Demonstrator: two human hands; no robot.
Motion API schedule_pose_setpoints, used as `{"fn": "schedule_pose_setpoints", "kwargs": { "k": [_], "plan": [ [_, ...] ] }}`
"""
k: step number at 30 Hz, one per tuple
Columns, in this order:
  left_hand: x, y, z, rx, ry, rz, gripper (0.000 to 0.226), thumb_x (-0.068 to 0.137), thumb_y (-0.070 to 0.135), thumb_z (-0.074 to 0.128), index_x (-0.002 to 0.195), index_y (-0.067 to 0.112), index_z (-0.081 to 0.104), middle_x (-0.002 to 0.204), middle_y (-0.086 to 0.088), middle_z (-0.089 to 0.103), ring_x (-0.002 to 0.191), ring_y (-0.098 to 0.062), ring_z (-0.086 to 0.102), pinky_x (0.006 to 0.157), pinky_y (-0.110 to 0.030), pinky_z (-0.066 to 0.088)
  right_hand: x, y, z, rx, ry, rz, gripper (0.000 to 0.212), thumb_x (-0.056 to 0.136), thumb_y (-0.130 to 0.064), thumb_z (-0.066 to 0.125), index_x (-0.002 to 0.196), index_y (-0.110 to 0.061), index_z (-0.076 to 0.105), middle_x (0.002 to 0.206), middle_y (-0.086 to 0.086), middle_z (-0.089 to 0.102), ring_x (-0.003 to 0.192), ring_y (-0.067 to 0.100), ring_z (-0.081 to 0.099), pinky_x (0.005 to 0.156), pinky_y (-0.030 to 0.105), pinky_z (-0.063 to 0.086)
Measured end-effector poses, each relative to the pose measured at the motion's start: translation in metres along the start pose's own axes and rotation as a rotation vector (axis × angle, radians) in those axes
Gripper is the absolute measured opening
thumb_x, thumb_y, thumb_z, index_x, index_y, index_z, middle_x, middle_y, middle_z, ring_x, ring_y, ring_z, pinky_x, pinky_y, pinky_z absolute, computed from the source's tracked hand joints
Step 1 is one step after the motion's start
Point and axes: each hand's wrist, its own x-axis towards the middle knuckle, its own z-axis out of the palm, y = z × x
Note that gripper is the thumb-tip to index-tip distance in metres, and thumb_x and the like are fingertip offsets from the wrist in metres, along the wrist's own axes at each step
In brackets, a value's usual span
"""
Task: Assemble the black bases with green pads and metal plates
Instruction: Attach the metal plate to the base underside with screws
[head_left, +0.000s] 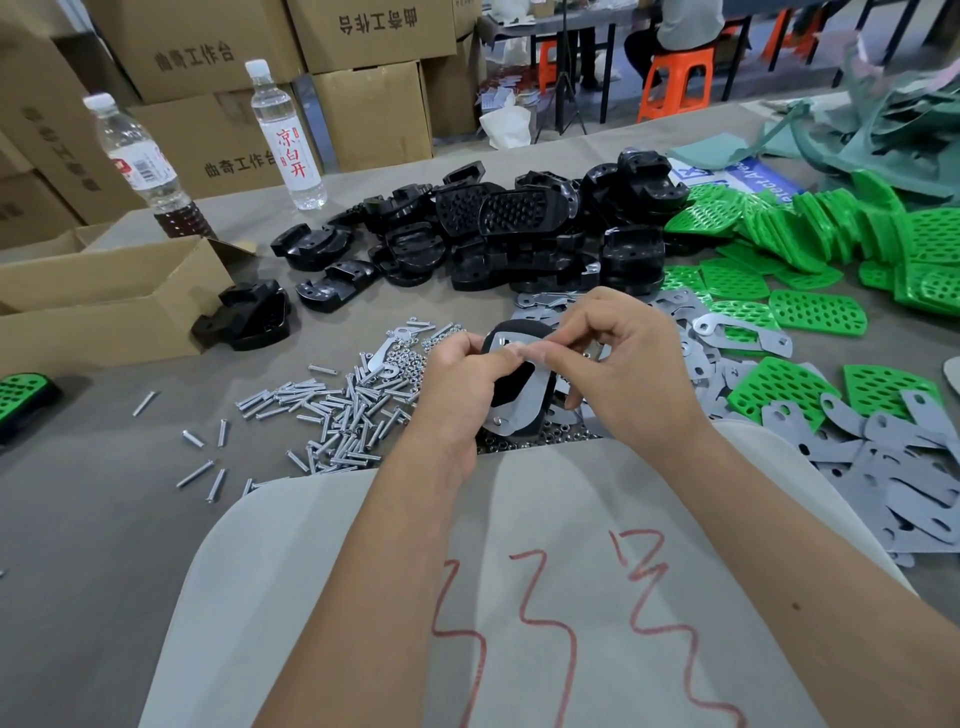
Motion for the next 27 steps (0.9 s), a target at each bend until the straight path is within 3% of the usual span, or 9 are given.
{"fn": "schedule_pose_setpoints", "kwargs": {
  "k": [4,6,8,12,14,17,21,25,27],
  "plan": [
    [-0.0011,0.0017,0.0010,-0.012,0.011,0.003,0.018,0.084,0.016,0.077,0.085,0.013,0.059,0.076,-0.005,0.070,0.074,-0.026,0.066,0.070,-0.039,0.052,-0.0003,-0.0018,0.0018,-0.063,0.009,-0.034,0.022,0.084,-0.027,0.088,0.080,-0.013,0.072,0.083,0.000,0.059,0.070,0.022,0.061,0.041,0.037,0.056],
    [0.0001,0.0032,0.0001,-0.036,0.026,-0.002,0.012,0.089,0.013,0.074,0.090,0.010,0.062,0.078,-0.006,0.071,0.074,-0.026,0.066,0.069,-0.038,0.053,-0.0005,-0.0023,0.0025,-0.005,-0.058,-0.020,0.010,0.089,-0.020,0.083,0.096,-0.014,0.079,0.093,0.002,0.059,0.078,0.019,0.063,0.044,0.038,0.059],
    [0.0007,0.0041,-0.0004,-0.064,0.038,-0.009,0.009,0.093,0.011,0.071,0.095,0.007,0.063,0.081,-0.008,0.071,0.076,-0.027,0.067,0.072,-0.040,0.054,-0.0005,-0.0007,0.0020,0.053,-0.095,0.009,0.012,0.093,-0.011,0.078,0.105,-0.012,0.081,0.098,0.004,0.058,0.080,0.017,0.064,0.049,0.039,0.061],
    [-0.0007,0.0020,0.0023,-0.017,0.038,-0.002,0.009,0.092,0.012,0.072,0.095,0.008,0.064,0.076,-0.003,0.072,0.071,-0.021,0.067,0.062,-0.032,0.053,0.0010,0.0010,-0.0020,0.158,-0.070,0.083,0.006,0.092,-0.011,0.077,0.092,-0.005,0.080,0.097,0.009,0.060,0.074,0.023,0.066,0.055,0.046,0.063],
    [-0.0013,0.0018,0.0030,-0.013,0.040,-0.002,0.009,0.093,0.013,0.072,0.093,0.010,0.064,0.074,0.000,0.072,0.067,-0.018,0.067,0.055,-0.027,0.052,0.0015,0.0014,-0.0028,0.193,-0.076,0.090,0.002,0.089,-0.008,0.078,0.090,-0.008,0.080,0.099,0.011,0.061,0.075,0.023,0.065,0.055,0.041,0.062],
    [-0.0014,0.0017,0.0033,-0.010,0.044,-0.003,0.011,0.093,0.013,0.072,0.089,0.011,0.061,0.076,-0.002,0.071,0.069,-0.020,0.066,0.057,-0.029,0.053,0.0011,0.0033,-0.0015,0.161,-0.073,0.082,0.011,0.087,-0.003,0.082,0.085,-0.014,0.079,0.098,0.007,0.060,0.076,0.019,0.065,0.053,0.035,0.060],
    [-0.0033,0.0011,0.0061,0.022,0.068,0.015,0.020,0.091,0.012,0.073,0.081,0.015,0.057,0.070,0.001,0.068,0.065,-0.017,0.064,0.059,-0.031,0.051,0.0003,0.0050,-0.0005,0.095,-0.022,0.056,0.031,0.081,-0.014,0.090,0.070,-0.007,0.062,0.086,0.005,0.057,0.063,0.016,0.061,0.047,0.034,0.058],
    [-0.0031,0.0029,0.0044,-0.013,0.065,-0.007,0.015,0.092,0.012,0.072,0.086,0.012,0.059,0.074,-0.003,0.069,0.066,-0.020,0.066,0.060,-0.032,0.054,-0.0006,0.0042,-0.0023,0.092,-0.081,0.085,0.027,0.080,-0.015,0.090,0.088,-0.016,0.064,0.076,0.004,0.062,0.056,0.019,0.065,0.049,0.030,0.057],
    [-0.0040,0.0044,0.0040,-0.027,0.064,-0.013,0.013,0.093,0.011,0.071,0.089,0.010,0.060,0.075,-0.004,0.070,0.065,-0.019,0.067,0.055,-0.028,0.054,-0.0002,0.0039,-0.0019,0.119,-0.103,0.079,0.025,0.082,-0.008,0.087,0.101,-0.015,0.072,0.090,0.006,0.062,0.064,0.017,0.062,0.053,0.035,0.060]
  ]
}}
